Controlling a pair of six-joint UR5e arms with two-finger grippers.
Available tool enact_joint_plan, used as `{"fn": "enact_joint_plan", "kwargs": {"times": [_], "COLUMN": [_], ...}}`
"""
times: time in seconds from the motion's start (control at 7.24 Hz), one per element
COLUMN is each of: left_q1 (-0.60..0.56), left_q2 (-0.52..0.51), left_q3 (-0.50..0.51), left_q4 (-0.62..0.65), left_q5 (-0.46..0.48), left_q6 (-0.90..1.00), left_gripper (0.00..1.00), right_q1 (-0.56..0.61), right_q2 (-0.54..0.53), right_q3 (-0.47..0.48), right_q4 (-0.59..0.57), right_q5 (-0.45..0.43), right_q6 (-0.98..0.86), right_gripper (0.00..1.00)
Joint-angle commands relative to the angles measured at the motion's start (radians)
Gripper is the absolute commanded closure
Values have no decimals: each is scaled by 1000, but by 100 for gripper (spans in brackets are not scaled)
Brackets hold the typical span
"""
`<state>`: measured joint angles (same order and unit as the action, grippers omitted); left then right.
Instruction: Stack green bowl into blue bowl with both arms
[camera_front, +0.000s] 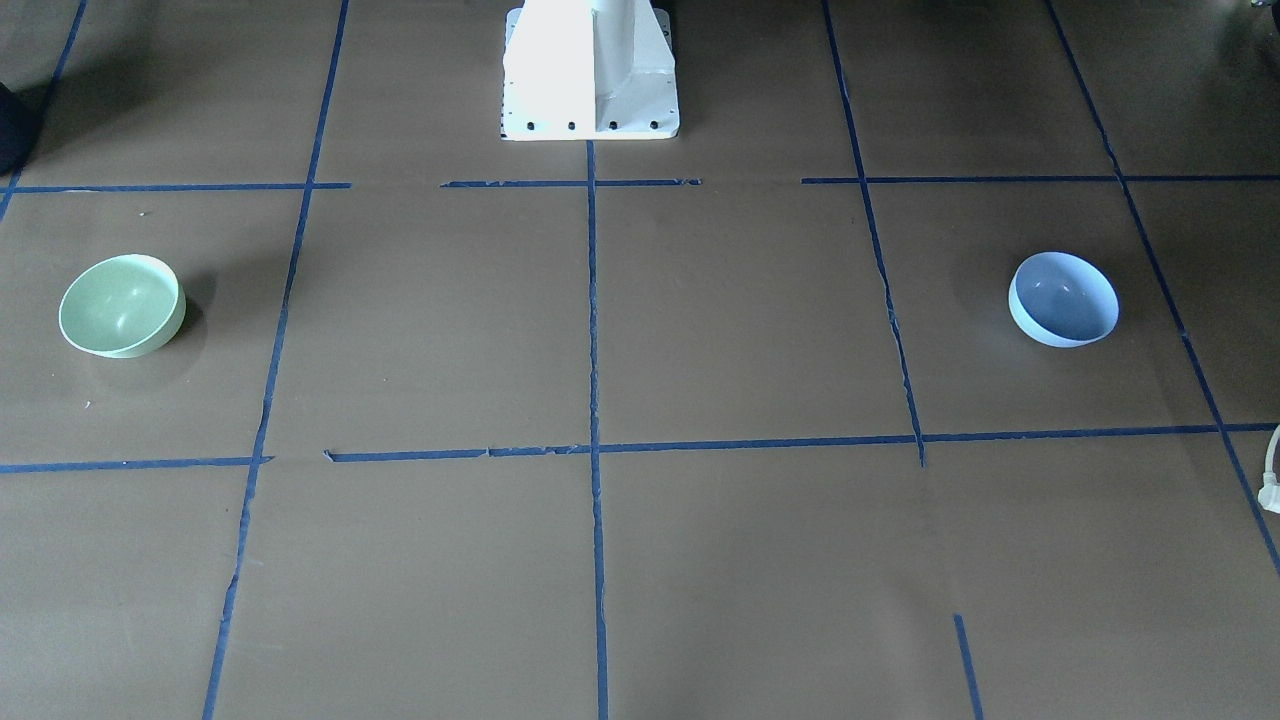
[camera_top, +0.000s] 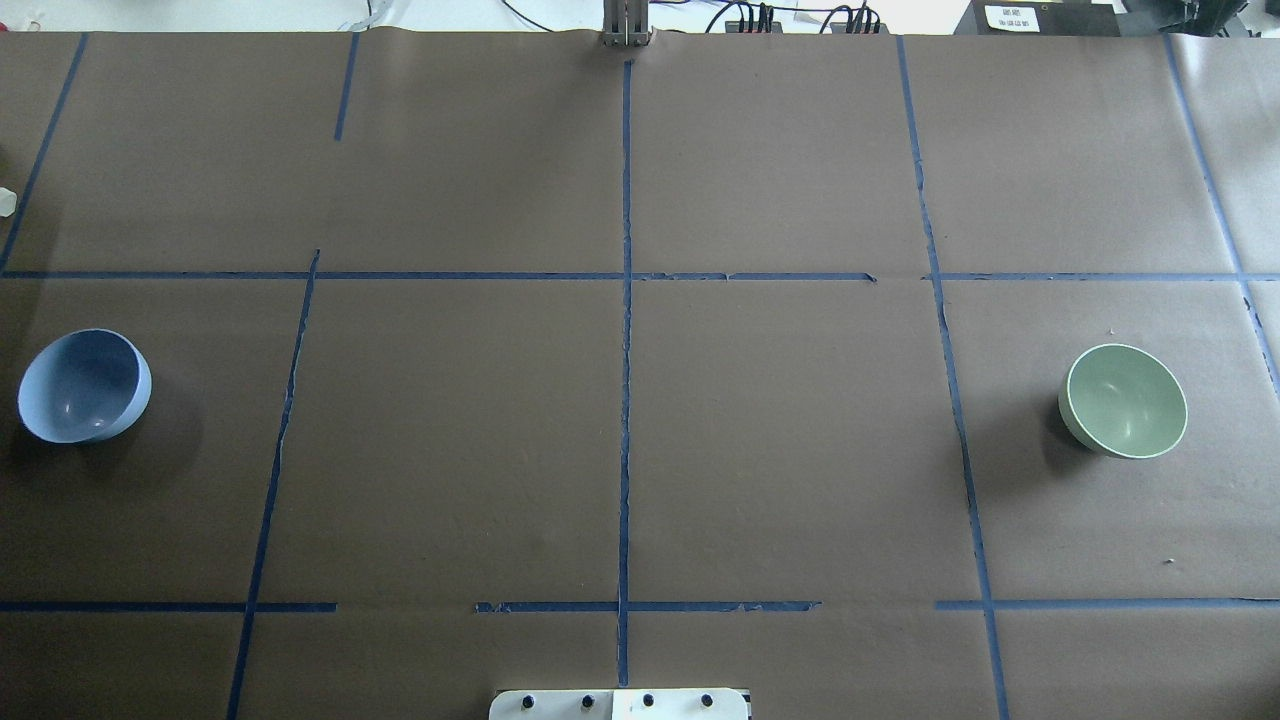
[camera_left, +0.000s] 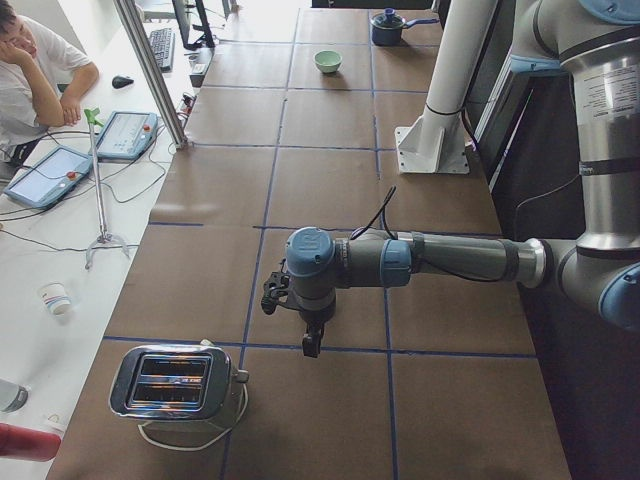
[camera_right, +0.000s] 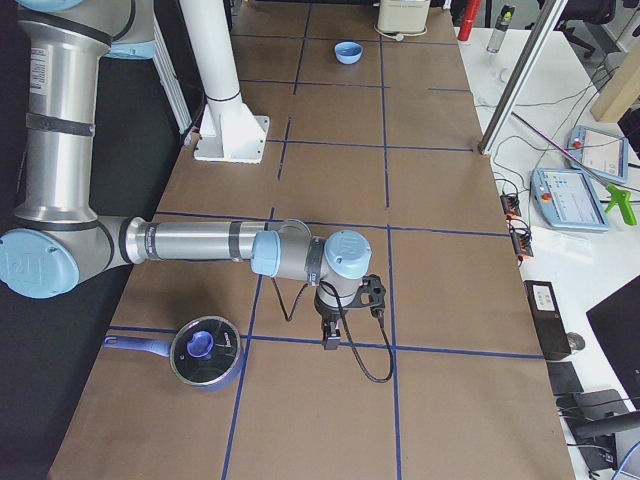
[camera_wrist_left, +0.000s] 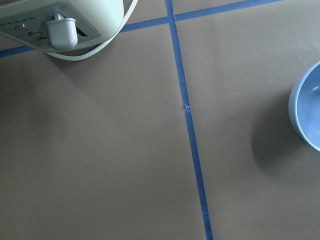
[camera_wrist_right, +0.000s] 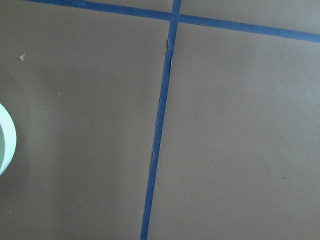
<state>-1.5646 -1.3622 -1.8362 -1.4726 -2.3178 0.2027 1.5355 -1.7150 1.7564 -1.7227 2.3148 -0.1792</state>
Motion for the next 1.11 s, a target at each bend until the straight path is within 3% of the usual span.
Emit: {"fn": "enact_joint_plan", "kwargs": {"times": [0.0, 0.41, 0.69, 0.97], "left_q1": [3, 3, 3, 5], "left_q2": [2, -11, -108, -141], "left_q3": [0, -15, -2, 8], "left_q4": [0, -2, -11, -18], "left_q5": [1, -2, 0, -6], "left_q6": [3, -5, -5, -52], "left_gripper": [0, 0, 0, 0], "right_q1": [0, 0, 0, -2], "right_q2": [0, 0, 1, 2], "right_q3": [0, 3, 3, 3], "right_q4": [-1, 0, 0, 2], "right_q5": [0, 24, 52, 52], "right_q6": [1, 1, 0, 0], "right_gripper": [0, 0, 0, 0]}}
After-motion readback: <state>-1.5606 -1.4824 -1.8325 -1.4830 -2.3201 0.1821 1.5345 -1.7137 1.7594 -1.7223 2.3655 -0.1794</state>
